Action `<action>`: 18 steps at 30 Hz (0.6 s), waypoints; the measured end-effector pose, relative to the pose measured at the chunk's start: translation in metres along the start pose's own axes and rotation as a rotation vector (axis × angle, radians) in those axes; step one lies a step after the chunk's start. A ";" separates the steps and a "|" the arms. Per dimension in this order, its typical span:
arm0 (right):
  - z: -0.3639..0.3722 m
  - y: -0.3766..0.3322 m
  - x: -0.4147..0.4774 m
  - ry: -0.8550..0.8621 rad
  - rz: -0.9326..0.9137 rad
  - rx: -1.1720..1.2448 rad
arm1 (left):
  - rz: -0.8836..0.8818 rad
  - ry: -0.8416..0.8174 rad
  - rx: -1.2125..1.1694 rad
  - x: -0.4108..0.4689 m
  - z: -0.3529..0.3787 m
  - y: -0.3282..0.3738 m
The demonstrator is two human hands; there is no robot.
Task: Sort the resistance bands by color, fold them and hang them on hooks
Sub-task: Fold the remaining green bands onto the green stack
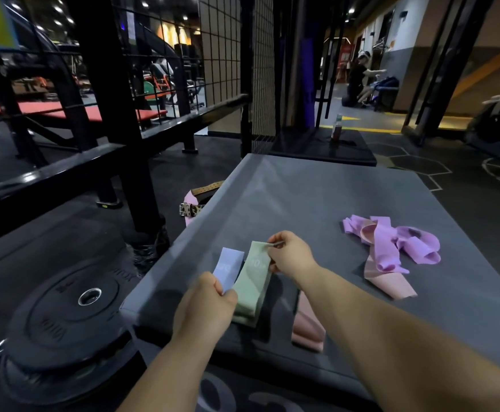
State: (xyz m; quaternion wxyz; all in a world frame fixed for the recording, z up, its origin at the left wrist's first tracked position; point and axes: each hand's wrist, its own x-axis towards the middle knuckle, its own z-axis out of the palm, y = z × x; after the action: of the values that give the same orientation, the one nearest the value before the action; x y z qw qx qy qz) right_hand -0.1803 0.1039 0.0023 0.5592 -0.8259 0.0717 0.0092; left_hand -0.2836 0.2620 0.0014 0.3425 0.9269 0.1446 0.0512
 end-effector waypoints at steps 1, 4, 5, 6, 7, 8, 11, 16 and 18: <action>0.002 0.001 0.002 -0.002 -0.003 -0.021 | 0.014 0.002 0.022 0.000 0.001 0.000; 0.008 0.005 0.004 -0.013 -0.024 -0.115 | 0.055 0.016 0.063 -0.001 0.003 -0.001; 0.009 0.006 0.004 -0.016 -0.038 -0.156 | 0.062 0.016 0.064 -0.001 0.005 -0.001; 0.009 0.007 0.004 -0.018 -0.054 -0.198 | 0.065 0.017 0.062 0.000 0.006 -0.002; 0.010 0.008 0.005 -0.018 -0.069 -0.234 | 0.067 0.021 0.061 0.000 0.007 -0.002; 0.010 0.009 0.005 -0.019 -0.077 -0.263 | 0.071 0.028 0.063 0.001 0.007 -0.003; 0.011 0.013 0.007 -0.031 -0.091 -0.357 | 0.077 0.043 0.107 0.002 0.009 -0.006; 0.013 0.015 0.009 -0.042 -0.129 -0.454 | 0.165 0.095 0.166 0.003 0.012 -0.011; 0.014 0.016 0.010 -0.040 -0.156 -0.508 | 0.257 0.105 0.205 0.003 0.014 -0.013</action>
State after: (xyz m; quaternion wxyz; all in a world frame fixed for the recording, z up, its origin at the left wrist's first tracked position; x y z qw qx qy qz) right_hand -0.1712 0.1100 -0.0189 0.3344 -0.9424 -0.0080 0.0002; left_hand -0.2808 0.2631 -0.0177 0.2286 0.9639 0.0471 0.1279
